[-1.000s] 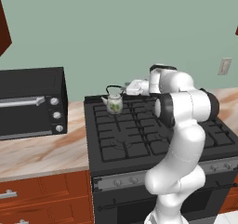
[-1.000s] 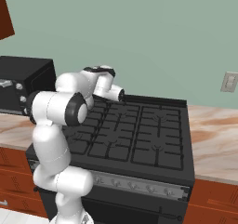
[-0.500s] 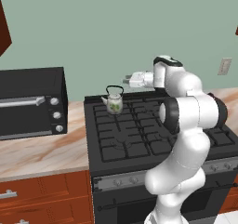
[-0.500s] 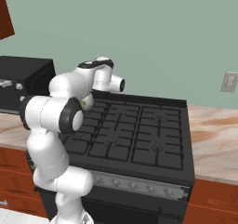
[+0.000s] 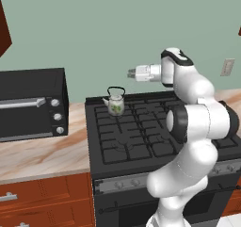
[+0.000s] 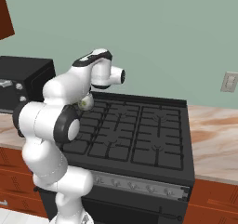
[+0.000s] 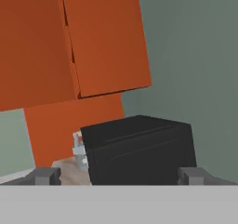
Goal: Pick the kettle from the cabinet and place it on a stove burner. Then pick the pot from the counter and place it on another stove burner. Finally, turn both burners on.
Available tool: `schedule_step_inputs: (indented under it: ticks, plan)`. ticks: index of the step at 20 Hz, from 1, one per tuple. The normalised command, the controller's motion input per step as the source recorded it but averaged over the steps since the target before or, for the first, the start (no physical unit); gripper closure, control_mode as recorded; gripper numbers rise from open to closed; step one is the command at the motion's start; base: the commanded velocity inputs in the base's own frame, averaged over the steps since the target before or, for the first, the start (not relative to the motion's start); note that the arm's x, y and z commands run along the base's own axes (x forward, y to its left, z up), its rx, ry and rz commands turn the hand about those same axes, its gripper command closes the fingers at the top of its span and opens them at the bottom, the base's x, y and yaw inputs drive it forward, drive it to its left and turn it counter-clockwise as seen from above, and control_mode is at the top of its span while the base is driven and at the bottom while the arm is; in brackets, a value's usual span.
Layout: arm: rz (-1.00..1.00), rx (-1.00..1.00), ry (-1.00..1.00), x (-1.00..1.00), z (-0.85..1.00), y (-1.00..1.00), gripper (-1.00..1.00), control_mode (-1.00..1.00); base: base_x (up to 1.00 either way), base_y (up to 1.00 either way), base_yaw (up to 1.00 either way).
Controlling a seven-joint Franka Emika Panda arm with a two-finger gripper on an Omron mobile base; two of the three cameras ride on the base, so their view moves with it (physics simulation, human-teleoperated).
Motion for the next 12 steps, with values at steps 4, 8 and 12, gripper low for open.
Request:
schedule_step_inputs:
  ticks: [4, 8, 12]
  plan:
    - [0.05, 0.00, 0.00, -0.27, 0.51, 0.00, -1.00, -1.00, 0.00, 0.00, 0.00]
    - [0.01, -0.01, -0.01, -0.19, 0.42, 0.00, -1.00, -1.00, 0.00, 0.00, 0.00]
    - [0.00, -0.01, -0.05, -0.08, 0.29, 0.00, -1.00, -1.00, 0.00, 0.00, 0.00]
